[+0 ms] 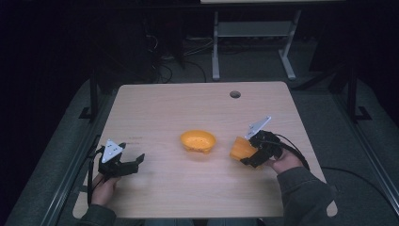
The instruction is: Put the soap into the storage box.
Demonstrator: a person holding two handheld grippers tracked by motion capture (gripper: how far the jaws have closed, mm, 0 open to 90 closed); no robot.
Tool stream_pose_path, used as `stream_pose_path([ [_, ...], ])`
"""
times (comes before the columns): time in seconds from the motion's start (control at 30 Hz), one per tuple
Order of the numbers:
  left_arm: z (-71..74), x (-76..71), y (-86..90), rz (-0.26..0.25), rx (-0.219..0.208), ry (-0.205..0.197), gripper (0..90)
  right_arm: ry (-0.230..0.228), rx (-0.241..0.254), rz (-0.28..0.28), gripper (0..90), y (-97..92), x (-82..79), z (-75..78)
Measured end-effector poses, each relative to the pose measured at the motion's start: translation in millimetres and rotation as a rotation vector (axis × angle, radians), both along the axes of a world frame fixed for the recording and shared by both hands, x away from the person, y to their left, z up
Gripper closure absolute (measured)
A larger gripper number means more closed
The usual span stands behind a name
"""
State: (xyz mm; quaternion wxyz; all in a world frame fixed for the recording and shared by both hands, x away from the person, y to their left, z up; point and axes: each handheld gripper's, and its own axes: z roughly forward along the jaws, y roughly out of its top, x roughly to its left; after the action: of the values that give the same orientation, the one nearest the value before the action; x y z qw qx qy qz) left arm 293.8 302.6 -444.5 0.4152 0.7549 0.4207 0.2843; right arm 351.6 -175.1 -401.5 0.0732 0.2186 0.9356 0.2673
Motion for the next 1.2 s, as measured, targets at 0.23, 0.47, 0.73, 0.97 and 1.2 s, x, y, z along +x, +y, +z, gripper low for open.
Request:
stream_pose_path([
  [0.23, -0.1, 0.0, -0.1, -0.001, -0.001, 0.000, 14.0, -0.002, 0.007, 0.013, 20.3, 6.7, 6.8, 5.7],
  [0.47, 0.1, -0.1, 0.0, -0.001, -0.001, 0.001, 14.0, -0.005, -0.025, 0.025, 20.4, 15.0, 11.3, 9.1],
  [0.73, 0.2, -0.1, 0.0, -0.002, -0.001, 0.001, 14.0, -0.001, -0.029, 0.053, 20.4, 26.8, 16.4, 13.1],
  [0.97, 0.2, -0.1, 0.3, -0.002, -0.001, -0.001, 14.0, -0.017, -0.039, 0.074, 20.3, 34.8, 20.8, 15.8],
  [1.2, 0.1, -0.1, 0.7, 0.000, -0.004, 0.000, 14.0, -0.021, -0.031, 0.083, 20.4, 40.5, 24.6, 18.1],
])
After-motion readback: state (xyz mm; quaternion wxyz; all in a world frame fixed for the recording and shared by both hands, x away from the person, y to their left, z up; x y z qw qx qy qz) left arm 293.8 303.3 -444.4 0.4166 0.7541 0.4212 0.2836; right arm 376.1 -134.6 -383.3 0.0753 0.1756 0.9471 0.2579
